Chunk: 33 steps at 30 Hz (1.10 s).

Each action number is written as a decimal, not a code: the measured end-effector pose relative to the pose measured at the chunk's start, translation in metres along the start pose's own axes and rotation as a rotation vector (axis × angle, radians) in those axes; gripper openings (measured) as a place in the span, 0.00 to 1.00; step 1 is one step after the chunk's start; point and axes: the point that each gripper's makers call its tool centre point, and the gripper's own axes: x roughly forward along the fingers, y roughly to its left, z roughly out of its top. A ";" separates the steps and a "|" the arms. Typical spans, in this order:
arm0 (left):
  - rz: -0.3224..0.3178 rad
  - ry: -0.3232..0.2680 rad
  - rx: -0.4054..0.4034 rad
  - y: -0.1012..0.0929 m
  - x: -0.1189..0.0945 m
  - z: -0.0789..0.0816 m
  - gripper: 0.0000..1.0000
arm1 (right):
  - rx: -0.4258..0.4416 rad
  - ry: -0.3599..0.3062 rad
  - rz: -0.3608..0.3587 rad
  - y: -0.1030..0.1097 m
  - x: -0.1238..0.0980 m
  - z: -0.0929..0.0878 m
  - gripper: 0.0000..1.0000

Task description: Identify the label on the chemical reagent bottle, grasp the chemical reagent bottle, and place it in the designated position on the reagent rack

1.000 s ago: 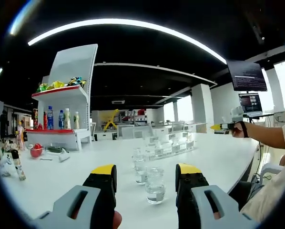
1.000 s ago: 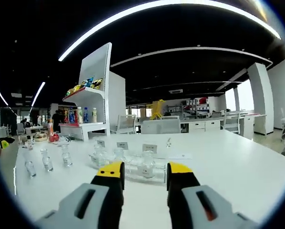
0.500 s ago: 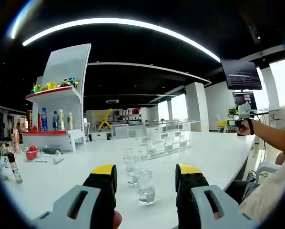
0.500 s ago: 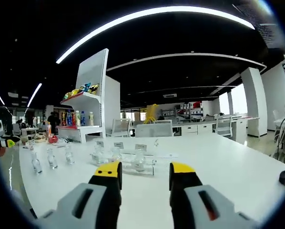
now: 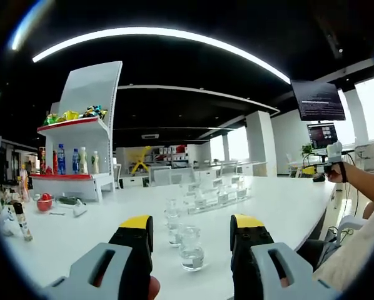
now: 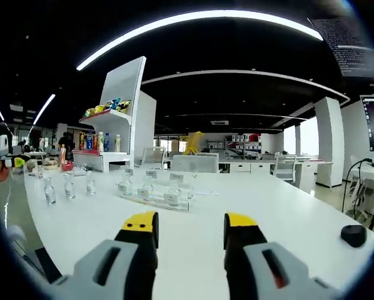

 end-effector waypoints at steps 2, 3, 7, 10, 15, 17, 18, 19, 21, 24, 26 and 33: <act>-0.003 -0.004 0.002 -0.002 0.001 0.000 0.49 | -0.010 -0.002 -0.009 -0.001 -0.006 0.001 0.42; -0.004 -0.005 0.003 -0.003 0.001 0.000 0.49 | -0.011 -0.003 -0.010 -0.001 -0.009 0.001 0.42; -0.003 -0.013 0.002 -0.003 0.001 0.000 0.49 | 0.008 -0.016 -0.023 -0.004 -0.020 0.002 0.42; -0.002 -0.015 0.000 -0.002 0.001 -0.001 0.49 | 0.029 -0.023 -0.039 -0.009 -0.028 0.002 0.42; -0.004 -0.024 -0.001 -0.002 0.000 0.002 0.49 | 0.040 -0.023 -0.057 -0.014 -0.036 0.001 0.42; -0.003 -0.025 -0.002 -0.003 0.000 0.002 0.49 | 0.046 -0.021 -0.064 -0.015 -0.039 -0.001 0.42; -0.003 -0.024 -0.002 -0.003 -0.001 0.002 0.49 | 0.052 -0.017 -0.068 -0.016 -0.040 -0.002 0.42; -0.003 -0.025 -0.003 -0.003 -0.001 0.002 0.49 | 0.053 -0.013 -0.069 -0.016 -0.041 -0.003 0.42; -0.006 -0.024 -0.001 -0.004 -0.001 0.002 0.49 | 0.053 -0.014 -0.067 -0.015 -0.042 -0.004 0.42; -0.008 -0.026 0.004 -0.006 -0.001 0.002 0.49 | 0.059 -0.019 -0.059 -0.012 -0.043 -0.005 0.42; -0.008 -0.026 0.006 -0.006 -0.002 0.002 0.49 | 0.062 -0.017 -0.051 -0.009 -0.044 -0.006 0.42; -0.005 -0.036 0.006 -0.008 -0.007 0.004 0.49 | 0.072 -0.016 -0.033 0.000 -0.047 -0.010 0.41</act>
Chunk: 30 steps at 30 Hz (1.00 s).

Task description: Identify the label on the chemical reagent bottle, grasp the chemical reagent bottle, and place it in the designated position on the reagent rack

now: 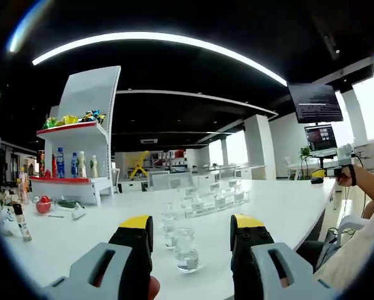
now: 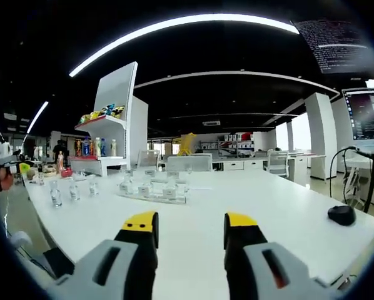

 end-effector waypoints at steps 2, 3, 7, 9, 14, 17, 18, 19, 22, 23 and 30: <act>-0.002 -0.004 0.001 -0.002 -0.002 0.001 0.49 | -0.004 0.004 0.011 0.005 -0.001 -0.002 0.41; -0.004 -0.006 0.002 -0.002 -0.003 0.002 0.49 | -0.003 0.003 0.014 0.006 -0.002 -0.002 0.41; -0.005 -0.012 0.004 -0.003 -0.007 0.003 0.49 | 0.000 -0.005 0.026 0.012 -0.004 -0.001 0.41; -0.006 -0.016 0.005 -0.003 -0.009 0.005 0.49 | -0.006 -0.004 0.027 0.012 -0.005 -0.001 0.41; 0.000 -0.024 0.005 -0.003 -0.010 0.007 0.49 | -0.006 -0.015 0.026 0.011 -0.008 0.004 0.41; 0.001 -0.027 0.004 -0.003 -0.009 0.007 0.49 | -0.001 -0.018 0.023 0.009 -0.007 0.004 0.41; 0.001 -0.026 0.004 -0.003 -0.009 0.006 0.49 | 0.002 -0.018 0.021 0.009 -0.007 0.004 0.41; 0.001 -0.025 0.004 -0.003 -0.009 0.006 0.49 | 0.004 -0.015 0.020 0.008 -0.007 0.002 0.41; 0.002 -0.025 0.004 -0.002 -0.008 0.005 0.49 | 0.007 -0.009 0.017 0.007 -0.005 0.000 0.41; 0.004 -0.023 0.005 -0.001 -0.008 0.005 0.49 | 0.006 -0.007 0.016 0.006 -0.004 0.000 0.41; 0.015 -0.008 0.004 0.006 -0.008 0.000 0.49 | 0.008 -0.014 0.007 0.002 -0.005 0.003 0.41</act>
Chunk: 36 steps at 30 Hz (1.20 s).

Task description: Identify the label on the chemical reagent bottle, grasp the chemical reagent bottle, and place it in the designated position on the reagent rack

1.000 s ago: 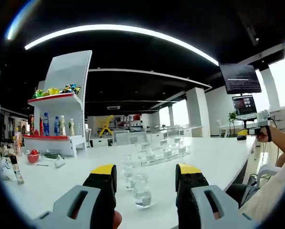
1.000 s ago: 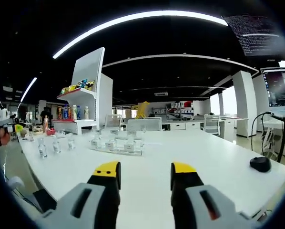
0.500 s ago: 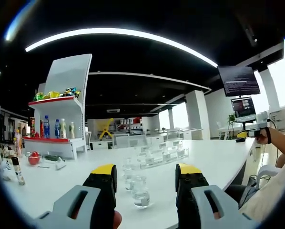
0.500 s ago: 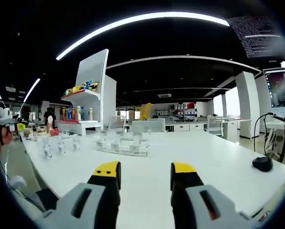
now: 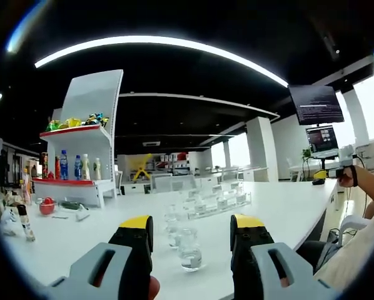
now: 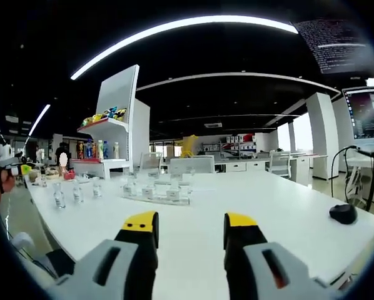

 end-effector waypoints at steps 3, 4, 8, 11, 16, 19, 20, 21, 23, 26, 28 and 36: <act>0.003 0.009 0.009 -0.001 0.002 -0.002 0.49 | -0.001 0.001 -0.003 -0.001 0.000 -0.001 0.41; 0.001 0.009 0.010 -0.001 0.003 -0.003 0.49 | -0.002 0.003 -0.003 -0.001 0.000 -0.001 0.41; -0.006 0.016 0.004 -0.003 0.007 -0.007 0.49 | -0.003 0.009 -0.004 0.000 0.002 -0.001 0.41; -0.009 0.025 0.003 -0.003 0.010 -0.011 0.49 | -0.006 0.010 -0.002 0.001 0.003 -0.001 0.41; -0.009 0.030 0.002 -0.003 0.010 -0.013 0.49 | -0.008 0.017 0.002 0.003 0.006 -0.004 0.41; -0.006 0.031 0.001 -0.001 0.009 -0.013 0.49 | -0.009 0.017 0.008 0.005 0.007 -0.004 0.41; -0.005 0.033 0.001 -0.001 0.009 -0.014 0.49 | -0.010 0.017 0.009 0.006 0.007 -0.005 0.41; -0.005 0.036 0.000 -0.001 0.009 -0.015 0.49 | -0.009 0.019 0.011 0.006 0.007 -0.006 0.41; -0.006 0.046 -0.002 0.000 0.010 -0.019 0.49 | -0.009 0.020 0.013 0.007 0.008 -0.006 0.41; -0.005 0.060 -0.004 0.000 0.011 -0.025 0.49 | -0.016 0.021 0.019 0.009 0.008 -0.007 0.42; -0.005 0.061 -0.005 0.000 0.011 -0.026 0.49 | -0.019 0.021 0.019 0.008 0.007 -0.007 0.42; -0.011 0.059 -0.006 -0.001 0.012 -0.026 0.49 | -0.022 0.019 0.054 0.010 0.005 -0.006 0.42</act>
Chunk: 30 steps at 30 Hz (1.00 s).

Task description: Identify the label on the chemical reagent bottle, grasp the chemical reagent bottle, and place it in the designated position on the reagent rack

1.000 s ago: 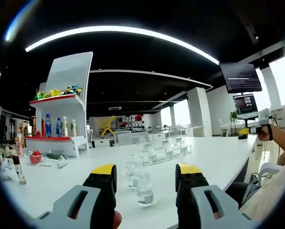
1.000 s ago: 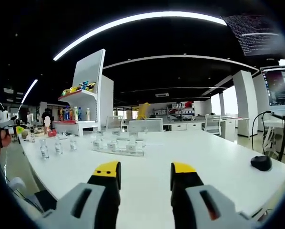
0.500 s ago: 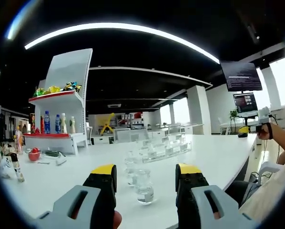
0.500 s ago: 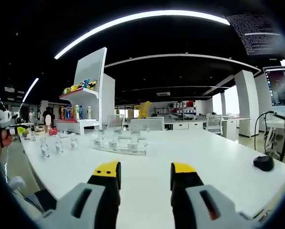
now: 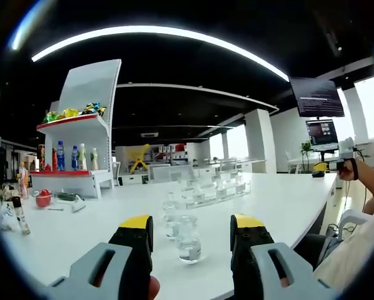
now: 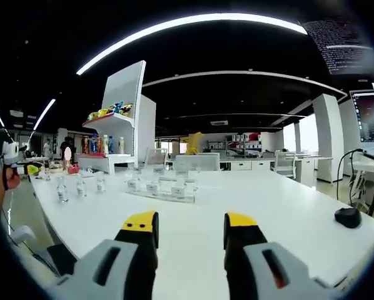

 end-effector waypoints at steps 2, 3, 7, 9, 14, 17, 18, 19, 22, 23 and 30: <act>-0.001 0.000 0.001 0.001 0.000 0.000 0.49 | 0.004 -0.002 0.003 -0.001 0.000 0.000 0.42; -0.001 0.001 0.000 0.001 0.000 0.000 0.49 | 0.005 -0.002 0.005 -0.001 0.000 0.000 0.42; 0.000 0.006 -0.001 0.002 0.000 -0.002 0.49 | -0.001 -0.005 0.016 0.001 0.000 0.002 0.42; 0.000 0.009 -0.001 0.003 0.001 -0.003 0.49 | -0.002 -0.008 0.021 0.001 0.000 0.003 0.42; -0.003 0.007 0.001 0.003 0.002 -0.002 0.49 | -0.007 -0.011 0.027 0.002 0.001 0.006 0.42; -0.016 0.009 0.005 0.000 0.003 -0.002 0.49 | -0.005 -0.012 0.027 0.002 0.001 0.006 0.42; -0.023 0.013 0.006 -0.002 0.004 -0.003 0.49 | -0.004 -0.012 0.026 0.003 0.001 0.006 0.42; -0.029 0.018 0.006 -0.003 0.004 -0.004 0.49 | -0.003 -0.011 0.025 0.003 0.001 0.006 0.42; -0.038 0.022 0.008 -0.005 0.004 -0.005 0.49 | 0.000 -0.011 0.027 0.003 0.002 0.005 0.42; -0.042 0.022 0.007 -0.006 0.004 -0.005 0.49 | 0.000 -0.010 0.028 0.004 0.002 0.005 0.42; -0.074 0.030 0.009 -0.013 0.005 -0.007 0.49 | -0.004 -0.009 0.039 0.006 0.002 0.005 0.42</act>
